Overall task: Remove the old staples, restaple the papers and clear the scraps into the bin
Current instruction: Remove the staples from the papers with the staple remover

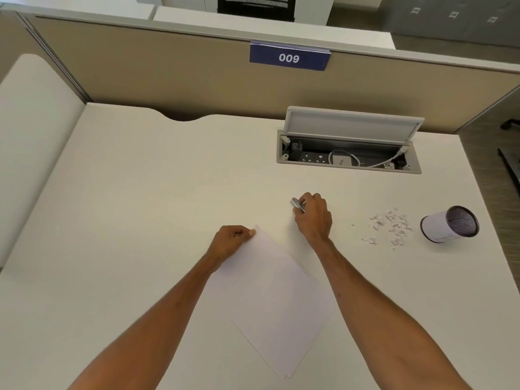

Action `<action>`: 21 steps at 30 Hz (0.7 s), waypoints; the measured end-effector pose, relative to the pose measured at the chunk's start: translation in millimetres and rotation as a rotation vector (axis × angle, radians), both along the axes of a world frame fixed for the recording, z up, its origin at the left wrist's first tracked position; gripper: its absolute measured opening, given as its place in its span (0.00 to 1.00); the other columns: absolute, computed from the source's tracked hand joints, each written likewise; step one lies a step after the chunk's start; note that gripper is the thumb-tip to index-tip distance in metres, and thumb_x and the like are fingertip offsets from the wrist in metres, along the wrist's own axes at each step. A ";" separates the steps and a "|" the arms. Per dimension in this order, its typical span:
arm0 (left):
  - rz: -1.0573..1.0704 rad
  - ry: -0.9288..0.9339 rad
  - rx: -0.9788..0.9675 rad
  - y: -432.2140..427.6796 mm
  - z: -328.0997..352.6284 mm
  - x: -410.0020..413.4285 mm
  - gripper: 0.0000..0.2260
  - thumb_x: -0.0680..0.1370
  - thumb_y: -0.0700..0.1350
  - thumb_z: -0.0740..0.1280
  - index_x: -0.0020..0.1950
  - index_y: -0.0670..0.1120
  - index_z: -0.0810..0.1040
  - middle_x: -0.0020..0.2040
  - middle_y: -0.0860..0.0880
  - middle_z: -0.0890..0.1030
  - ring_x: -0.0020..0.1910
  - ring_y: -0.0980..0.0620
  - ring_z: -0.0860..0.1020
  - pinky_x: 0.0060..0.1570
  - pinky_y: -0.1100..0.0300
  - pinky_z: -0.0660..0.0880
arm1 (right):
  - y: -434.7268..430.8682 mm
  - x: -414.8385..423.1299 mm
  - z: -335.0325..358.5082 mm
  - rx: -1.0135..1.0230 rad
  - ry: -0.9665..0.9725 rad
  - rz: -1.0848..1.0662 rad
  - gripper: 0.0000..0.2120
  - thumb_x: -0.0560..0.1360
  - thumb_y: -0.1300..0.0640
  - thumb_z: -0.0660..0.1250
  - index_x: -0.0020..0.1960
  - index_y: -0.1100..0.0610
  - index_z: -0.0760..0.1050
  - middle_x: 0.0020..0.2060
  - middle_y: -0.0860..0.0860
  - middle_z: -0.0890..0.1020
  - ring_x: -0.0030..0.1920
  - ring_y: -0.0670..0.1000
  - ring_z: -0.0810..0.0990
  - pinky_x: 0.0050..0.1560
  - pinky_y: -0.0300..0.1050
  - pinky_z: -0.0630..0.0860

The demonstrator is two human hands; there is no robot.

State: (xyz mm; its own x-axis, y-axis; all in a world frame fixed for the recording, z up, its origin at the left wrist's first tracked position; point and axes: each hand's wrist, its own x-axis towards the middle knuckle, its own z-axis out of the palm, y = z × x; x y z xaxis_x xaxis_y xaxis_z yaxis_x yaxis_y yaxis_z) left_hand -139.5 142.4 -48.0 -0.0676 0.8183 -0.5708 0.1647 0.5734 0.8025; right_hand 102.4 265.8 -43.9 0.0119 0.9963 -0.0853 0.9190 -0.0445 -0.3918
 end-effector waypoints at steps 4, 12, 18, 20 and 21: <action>0.011 -0.036 -0.006 -0.9 3.4 -0.4 0.16 0.81 0.61 0.76 0.48 0.48 0.90 0.42 0.52 0.88 0.41 0.55 0.84 0.44 0.58 0.77 | -6.9 5.7 11.6 -0.119 0.321 -0.112 0.04 0.78 0.50 0.74 0.52 0.48 0.81 0.49 0.46 0.82 0.50 0.50 0.81 0.44 0.47 0.74; 0.054 -0.121 0.001 -2.3 16.0 2.0 0.13 0.82 0.55 0.77 0.52 0.45 0.91 0.46 0.45 0.90 0.43 0.53 0.85 0.42 0.59 0.79 | -72.4 -3.6 50.9 -0.516 1.042 -0.199 0.09 0.84 0.59 0.66 0.58 0.60 0.84 0.50 0.60 0.88 0.43 0.55 0.83 0.37 0.49 0.82; 0.089 -0.127 -0.002 -9.1 22.7 9.8 0.16 0.83 0.54 0.76 0.49 0.41 0.89 0.43 0.48 0.88 0.41 0.54 0.83 0.40 0.63 0.77 | -110.7 -17.4 46.2 -0.394 0.873 -0.023 0.06 0.83 0.50 0.72 0.53 0.53 0.82 0.45 0.52 0.87 0.40 0.49 0.82 0.40 0.51 0.80; 0.092 -0.130 0.007 -12.4 26.1 13.0 0.16 0.83 0.54 0.75 0.48 0.41 0.89 0.41 0.51 0.87 0.38 0.57 0.81 0.38 0.65 0.75 | -119.1 -21.1 42.4 -0.243 0.605 0.073 0.05 0.81 0.47 0.72 0.52 0.47 0.79 0.45 0.43 0.85 0.42 0.45 0.82 0.43 0.48 0.79; 0.090 -0.126 0.016 -14.0 29.1 15.0 0.17 0.83 0.54 0.75 0.47 0.40 0.89 0.39 0.52 0.86 0.36 0.58 0.80 0.36 0.67 0.74 | -122.8 -22.6 43.2 -0.174 0.475 0.104 0.06 0.81 0.46 0.72 0.52 0.46 0.78 0.46 0.41 0.84 0.44 0.45 0.81 0.43 0.46 0.78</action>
